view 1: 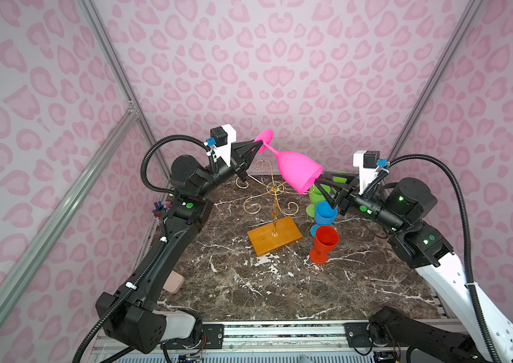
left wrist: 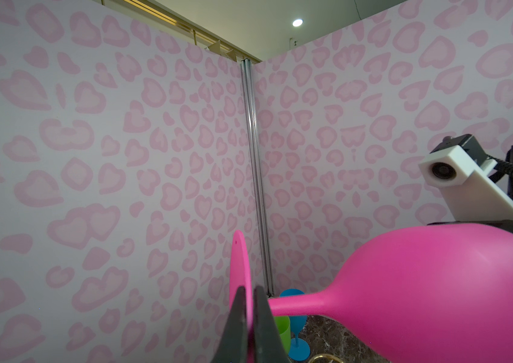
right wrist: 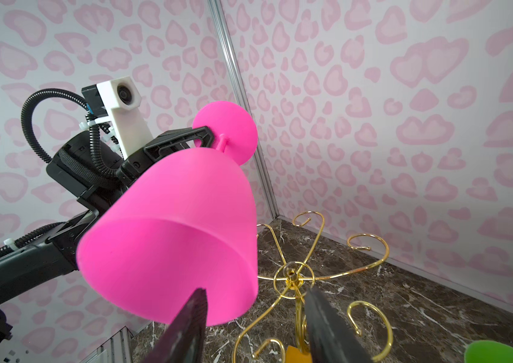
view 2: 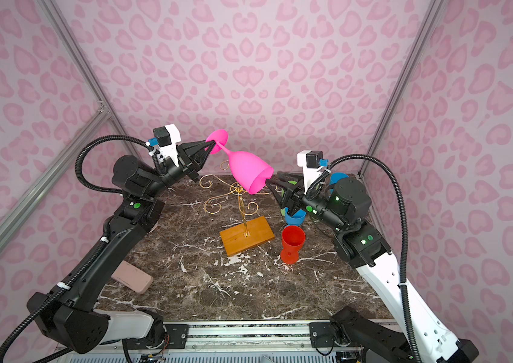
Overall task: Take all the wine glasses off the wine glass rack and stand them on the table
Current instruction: 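Carry the magenta glass down with the right gripper while the left withdraws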
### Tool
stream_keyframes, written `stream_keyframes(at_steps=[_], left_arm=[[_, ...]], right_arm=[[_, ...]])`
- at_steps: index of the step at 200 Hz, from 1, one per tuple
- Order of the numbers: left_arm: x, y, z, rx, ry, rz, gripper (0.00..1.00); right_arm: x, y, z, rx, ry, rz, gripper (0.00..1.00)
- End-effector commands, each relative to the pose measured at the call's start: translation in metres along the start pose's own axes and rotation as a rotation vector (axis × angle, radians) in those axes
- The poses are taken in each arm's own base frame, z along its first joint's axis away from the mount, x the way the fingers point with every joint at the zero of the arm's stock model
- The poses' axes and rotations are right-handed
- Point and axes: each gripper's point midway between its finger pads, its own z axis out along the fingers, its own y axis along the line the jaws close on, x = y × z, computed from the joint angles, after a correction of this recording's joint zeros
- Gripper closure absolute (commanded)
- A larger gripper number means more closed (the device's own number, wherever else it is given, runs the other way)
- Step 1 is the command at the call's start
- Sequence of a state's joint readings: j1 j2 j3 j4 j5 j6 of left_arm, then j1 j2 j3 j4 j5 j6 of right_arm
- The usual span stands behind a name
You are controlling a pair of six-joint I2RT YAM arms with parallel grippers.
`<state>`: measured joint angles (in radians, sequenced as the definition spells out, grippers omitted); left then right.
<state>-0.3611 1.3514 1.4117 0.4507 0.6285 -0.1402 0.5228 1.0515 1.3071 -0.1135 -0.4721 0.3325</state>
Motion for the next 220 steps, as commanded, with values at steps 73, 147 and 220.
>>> stream_keyframes(at_steps=[73, 147, 220], left_arm=[[-0.004, -0.007, -0.004, 0.025, -0.03, -0.024, 0.95], [-0.004, -0.008, -0.011, 0.002, -0.015, 0.013, 0.69], [-0.016, 0.003, -0.038, -0.168, -0.056, 0.072, 0.03]], right_arm=[[-0.007, 0.007, 0.03, -0.052, -0.024, 0.036, 0.81], [-0.019, 0.009, 0.02, -0.006, -0.052, 0.026, 1.0], [-0.037, 0.01, -0.041, 0.134, -0.049, -0.085, 1.0]])
